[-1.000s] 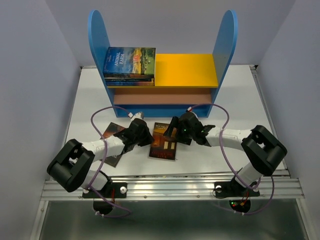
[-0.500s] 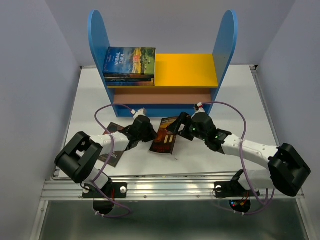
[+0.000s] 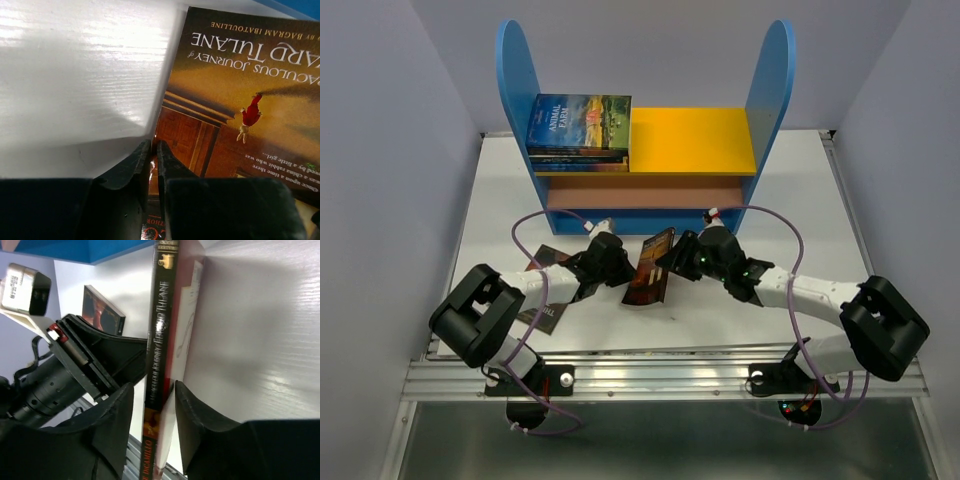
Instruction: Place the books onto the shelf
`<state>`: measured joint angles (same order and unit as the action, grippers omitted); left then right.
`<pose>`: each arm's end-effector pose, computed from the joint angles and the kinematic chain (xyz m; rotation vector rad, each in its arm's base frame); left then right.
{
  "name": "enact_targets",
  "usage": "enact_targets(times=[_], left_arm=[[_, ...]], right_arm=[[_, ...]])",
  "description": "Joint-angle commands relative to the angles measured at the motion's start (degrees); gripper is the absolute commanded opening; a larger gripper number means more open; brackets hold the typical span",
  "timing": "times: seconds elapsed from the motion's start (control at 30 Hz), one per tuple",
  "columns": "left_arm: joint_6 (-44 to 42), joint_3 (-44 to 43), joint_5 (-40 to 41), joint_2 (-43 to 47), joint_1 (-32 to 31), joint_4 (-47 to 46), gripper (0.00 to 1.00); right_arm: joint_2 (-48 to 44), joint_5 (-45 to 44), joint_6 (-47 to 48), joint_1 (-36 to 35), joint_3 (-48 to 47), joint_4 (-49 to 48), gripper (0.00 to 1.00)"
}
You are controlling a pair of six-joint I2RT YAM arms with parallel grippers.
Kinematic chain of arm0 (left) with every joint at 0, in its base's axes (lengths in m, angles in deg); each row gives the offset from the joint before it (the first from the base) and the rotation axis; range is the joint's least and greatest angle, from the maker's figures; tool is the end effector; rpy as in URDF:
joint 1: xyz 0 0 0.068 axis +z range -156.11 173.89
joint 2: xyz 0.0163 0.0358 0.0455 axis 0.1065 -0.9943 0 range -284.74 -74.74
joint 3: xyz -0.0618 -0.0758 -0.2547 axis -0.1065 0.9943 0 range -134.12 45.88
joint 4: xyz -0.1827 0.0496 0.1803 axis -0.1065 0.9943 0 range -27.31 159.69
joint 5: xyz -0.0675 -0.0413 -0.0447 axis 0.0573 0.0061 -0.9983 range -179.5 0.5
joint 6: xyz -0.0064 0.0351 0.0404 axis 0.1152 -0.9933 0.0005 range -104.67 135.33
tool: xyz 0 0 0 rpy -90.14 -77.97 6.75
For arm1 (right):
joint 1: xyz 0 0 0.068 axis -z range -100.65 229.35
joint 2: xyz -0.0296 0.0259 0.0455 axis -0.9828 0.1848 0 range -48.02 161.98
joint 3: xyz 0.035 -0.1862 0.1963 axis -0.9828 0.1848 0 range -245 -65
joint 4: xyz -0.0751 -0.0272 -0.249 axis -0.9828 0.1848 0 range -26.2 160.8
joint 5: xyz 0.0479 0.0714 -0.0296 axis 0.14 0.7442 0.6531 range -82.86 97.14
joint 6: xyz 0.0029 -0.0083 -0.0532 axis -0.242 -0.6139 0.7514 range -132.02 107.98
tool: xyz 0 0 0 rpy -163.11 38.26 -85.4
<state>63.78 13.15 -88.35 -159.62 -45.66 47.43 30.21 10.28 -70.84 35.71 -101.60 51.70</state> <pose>0.2177 -0.1789 0.1540 -0.1934 2.3342 -0.7960 0.2046 0.1978 0.2000 0.2672 2.2810 1.0827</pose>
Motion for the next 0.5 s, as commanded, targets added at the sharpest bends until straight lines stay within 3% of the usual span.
enact_targets(times=[0.0, 0.23, 0.3, 0.37, 0.43, 0.47], left_arm=[[-0.46, 0.92, -0.71, 0.59, -1.06, 6.04, 0.09], [-1.6, -2.42, -0.18, 2.17, -1.06, 8.67, 0.09], [-1.86, -3.3, 0.34, 3.31, -1.06, 10.25, 0.12], [-2.56, -4.62, 1.05, 5.07, -1.06, 12.18, 0.18], [-3.09, -5.59, 1.66, 7.09, -1.06, 13.59, 0.27], [-4.23, -5.85, 1.93, 7.88, -1.06, 14.9, 0.4]], right_arm=[[-2.74, -2.17, 1.17, -0.84, -1.1, -0.48, 0.4], [-3.7, -4.89, 2.58, -0.84, -1.63, 3.66, 0.22], [-3.79, -5.51, 3.19, -0.84, -1.63, 3.84, 0.13], [-3.88, -6.21, 5.03, -0.84, -2.42, 5.06, 0.01], [-3.79, -6.65, 7.74, -0.84, -3.74, 6.47, 0.01], [-3.88, -7.17, 8.98, -0.84, -4.09, 6.73, 0.01]])
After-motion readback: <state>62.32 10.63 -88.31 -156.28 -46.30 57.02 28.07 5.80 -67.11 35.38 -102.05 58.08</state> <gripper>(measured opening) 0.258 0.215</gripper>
